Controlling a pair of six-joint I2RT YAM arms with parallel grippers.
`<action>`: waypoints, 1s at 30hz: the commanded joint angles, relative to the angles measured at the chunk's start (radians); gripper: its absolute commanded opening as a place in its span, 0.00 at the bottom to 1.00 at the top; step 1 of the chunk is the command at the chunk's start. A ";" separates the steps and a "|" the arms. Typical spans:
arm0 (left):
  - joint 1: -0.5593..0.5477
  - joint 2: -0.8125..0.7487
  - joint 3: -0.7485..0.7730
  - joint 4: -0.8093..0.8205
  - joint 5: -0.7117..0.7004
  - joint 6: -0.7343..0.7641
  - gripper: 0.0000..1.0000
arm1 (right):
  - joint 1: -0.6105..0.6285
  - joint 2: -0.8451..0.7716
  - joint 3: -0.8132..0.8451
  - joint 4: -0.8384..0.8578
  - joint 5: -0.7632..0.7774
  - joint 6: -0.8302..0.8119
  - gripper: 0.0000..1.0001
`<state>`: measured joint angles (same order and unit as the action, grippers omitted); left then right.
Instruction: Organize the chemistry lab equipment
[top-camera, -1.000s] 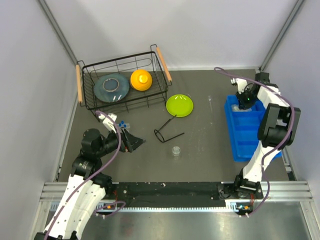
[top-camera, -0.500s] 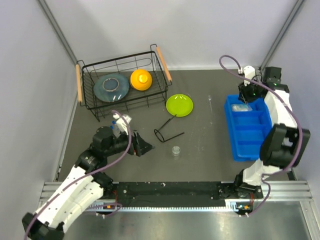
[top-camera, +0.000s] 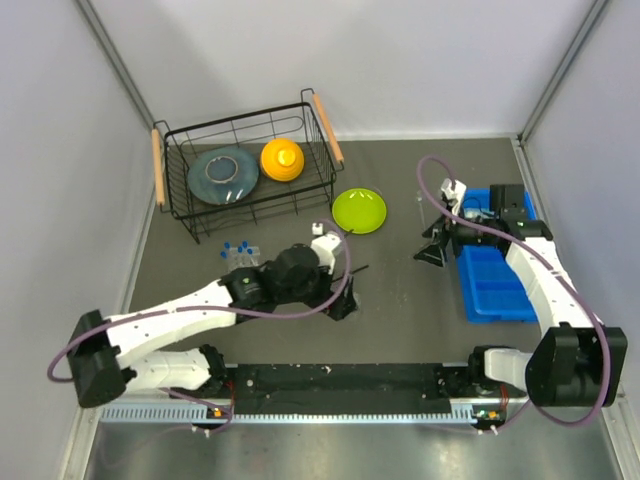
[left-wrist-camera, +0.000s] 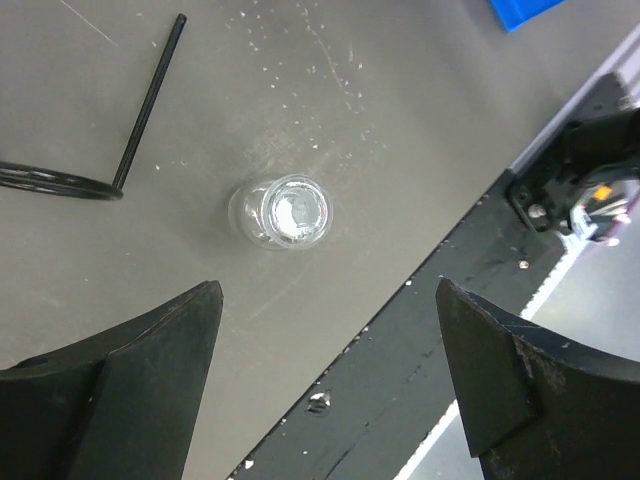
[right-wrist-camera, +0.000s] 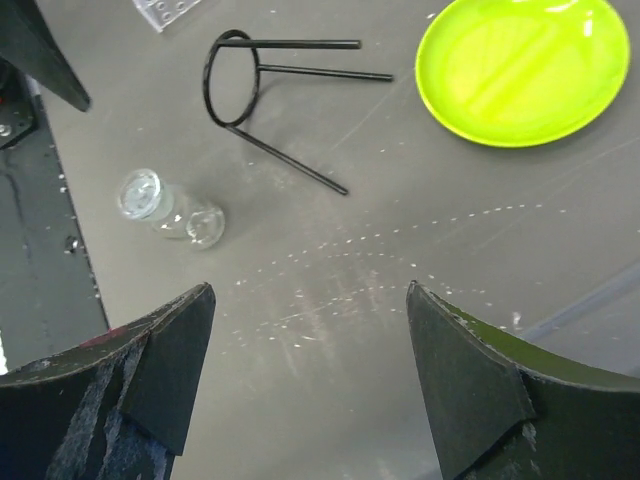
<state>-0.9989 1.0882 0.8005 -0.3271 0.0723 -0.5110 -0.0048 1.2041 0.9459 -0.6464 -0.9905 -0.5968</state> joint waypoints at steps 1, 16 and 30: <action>-0.078 0.137 0.140 -0.132 -0.204 0.037 0.93 | 0.000 0.008 -0.021 0.024 -0.122 0.022 0.79; -0.050 -0.083 0.065 -0.223 -0.465 -0.083 0.99 | 0.325 -0.029 -0.115 -0.119 -0.027 -0.583 0.99; -0.024 -0.453 -0.026 -0.355 -0.666 -0.169 0.99 | 0.706 0.207 -0.035 0.071 0.360 -0.502 0.99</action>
<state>-1.0279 0.7029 0.8116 -0.6510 -0.5217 -0.6468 0.6373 1.3617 0.8234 -0.6537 -0.7307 -1.1278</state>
